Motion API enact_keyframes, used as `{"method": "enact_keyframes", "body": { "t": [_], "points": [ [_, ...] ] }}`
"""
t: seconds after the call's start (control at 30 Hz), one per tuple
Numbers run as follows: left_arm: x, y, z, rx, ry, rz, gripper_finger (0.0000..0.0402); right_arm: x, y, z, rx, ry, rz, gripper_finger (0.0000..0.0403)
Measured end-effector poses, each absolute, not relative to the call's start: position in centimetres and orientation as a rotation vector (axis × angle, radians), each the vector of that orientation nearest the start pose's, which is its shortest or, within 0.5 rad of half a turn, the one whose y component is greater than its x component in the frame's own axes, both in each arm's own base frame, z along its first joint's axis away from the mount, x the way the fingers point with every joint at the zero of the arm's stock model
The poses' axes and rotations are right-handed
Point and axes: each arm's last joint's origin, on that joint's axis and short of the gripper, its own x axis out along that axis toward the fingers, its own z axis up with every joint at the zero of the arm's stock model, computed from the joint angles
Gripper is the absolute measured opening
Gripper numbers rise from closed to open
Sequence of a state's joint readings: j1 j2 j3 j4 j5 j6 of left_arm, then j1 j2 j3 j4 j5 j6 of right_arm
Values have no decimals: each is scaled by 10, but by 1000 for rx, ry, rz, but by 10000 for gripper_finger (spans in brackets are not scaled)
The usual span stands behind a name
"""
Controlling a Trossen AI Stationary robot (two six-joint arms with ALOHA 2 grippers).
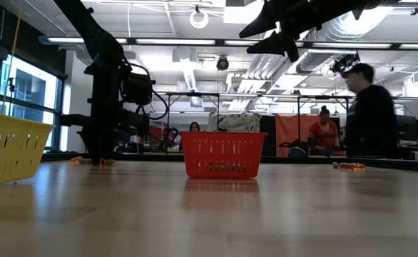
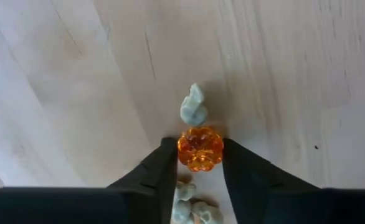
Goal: Sort Halloween decoration
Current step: Put the orange pumpkin toy into the green bin
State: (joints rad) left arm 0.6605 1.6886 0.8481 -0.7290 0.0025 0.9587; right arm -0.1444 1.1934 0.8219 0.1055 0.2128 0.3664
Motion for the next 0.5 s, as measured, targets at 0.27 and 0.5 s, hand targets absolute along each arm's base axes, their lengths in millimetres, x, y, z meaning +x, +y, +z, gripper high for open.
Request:
{"method": "enact_keyframes", "body": {
  "t": [0.27, 0.5],
  "points": [
    [204, 159, 134, 238, 1536, -197, 71, 262, -44, 291, 350, 198, -406, 222],
    [205, 160, 143, 214, 1538, -145, 73, 262, -45, 291, 348, 195, -421, 222]
  ]
}}
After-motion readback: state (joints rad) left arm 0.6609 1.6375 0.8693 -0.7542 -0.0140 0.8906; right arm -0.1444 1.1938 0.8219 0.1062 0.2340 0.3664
